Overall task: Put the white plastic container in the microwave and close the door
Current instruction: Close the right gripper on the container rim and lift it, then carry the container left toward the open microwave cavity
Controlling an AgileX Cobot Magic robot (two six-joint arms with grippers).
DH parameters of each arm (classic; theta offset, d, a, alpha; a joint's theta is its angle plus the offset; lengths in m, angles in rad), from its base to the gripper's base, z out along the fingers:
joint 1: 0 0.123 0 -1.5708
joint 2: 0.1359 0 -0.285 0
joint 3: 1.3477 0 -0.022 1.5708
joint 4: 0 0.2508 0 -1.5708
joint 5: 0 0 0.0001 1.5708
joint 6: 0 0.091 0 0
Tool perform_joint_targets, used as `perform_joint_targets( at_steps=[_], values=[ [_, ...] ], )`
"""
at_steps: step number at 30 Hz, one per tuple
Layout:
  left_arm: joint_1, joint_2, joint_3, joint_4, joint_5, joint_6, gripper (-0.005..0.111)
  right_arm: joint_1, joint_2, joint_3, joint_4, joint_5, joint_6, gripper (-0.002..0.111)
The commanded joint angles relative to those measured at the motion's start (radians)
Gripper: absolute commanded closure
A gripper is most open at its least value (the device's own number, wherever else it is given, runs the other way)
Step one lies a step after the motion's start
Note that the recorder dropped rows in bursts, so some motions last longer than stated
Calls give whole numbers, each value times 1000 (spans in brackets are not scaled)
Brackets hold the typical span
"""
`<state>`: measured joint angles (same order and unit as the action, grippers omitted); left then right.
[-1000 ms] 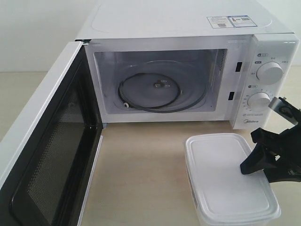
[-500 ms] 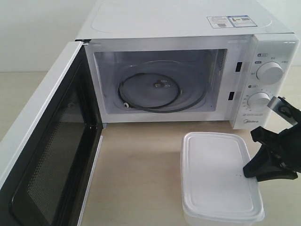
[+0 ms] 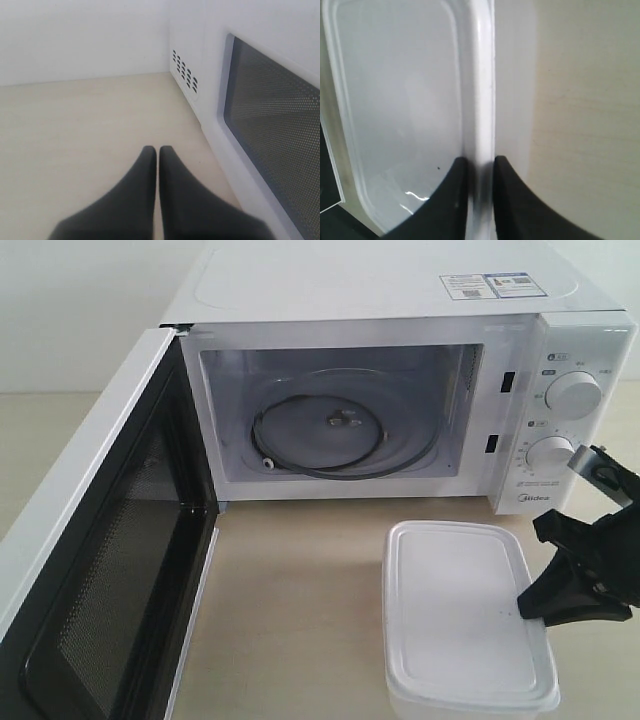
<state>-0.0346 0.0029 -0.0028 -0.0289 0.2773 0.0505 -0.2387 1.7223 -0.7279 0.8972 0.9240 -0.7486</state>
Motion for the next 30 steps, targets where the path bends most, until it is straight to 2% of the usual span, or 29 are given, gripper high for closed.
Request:
perform_joint_targets(
  at_steps=[1, 14, 20, 25, 30],
  values=[
    [3, -3, 3, -5, -8, 2, 103, 3, -31, 6, -7, -20, -13, 108],
    [3, -3, 3, -5, -8, 2, 103, 8, -234, 6, 61, 36, -31, 108],
    [3, -3, 3, -5, -8, 2, 103, 86, -309, 10, 102, 33, -63, 108],
    [3, -3, 3, -5, -8, 2, 103, 158, -357, 59, 181, -46, -126, 108],
    [3, -3, 3, -5, -8, 2, 103, 169, -380, 111, 294, -53, -202, 108]
  ],
)
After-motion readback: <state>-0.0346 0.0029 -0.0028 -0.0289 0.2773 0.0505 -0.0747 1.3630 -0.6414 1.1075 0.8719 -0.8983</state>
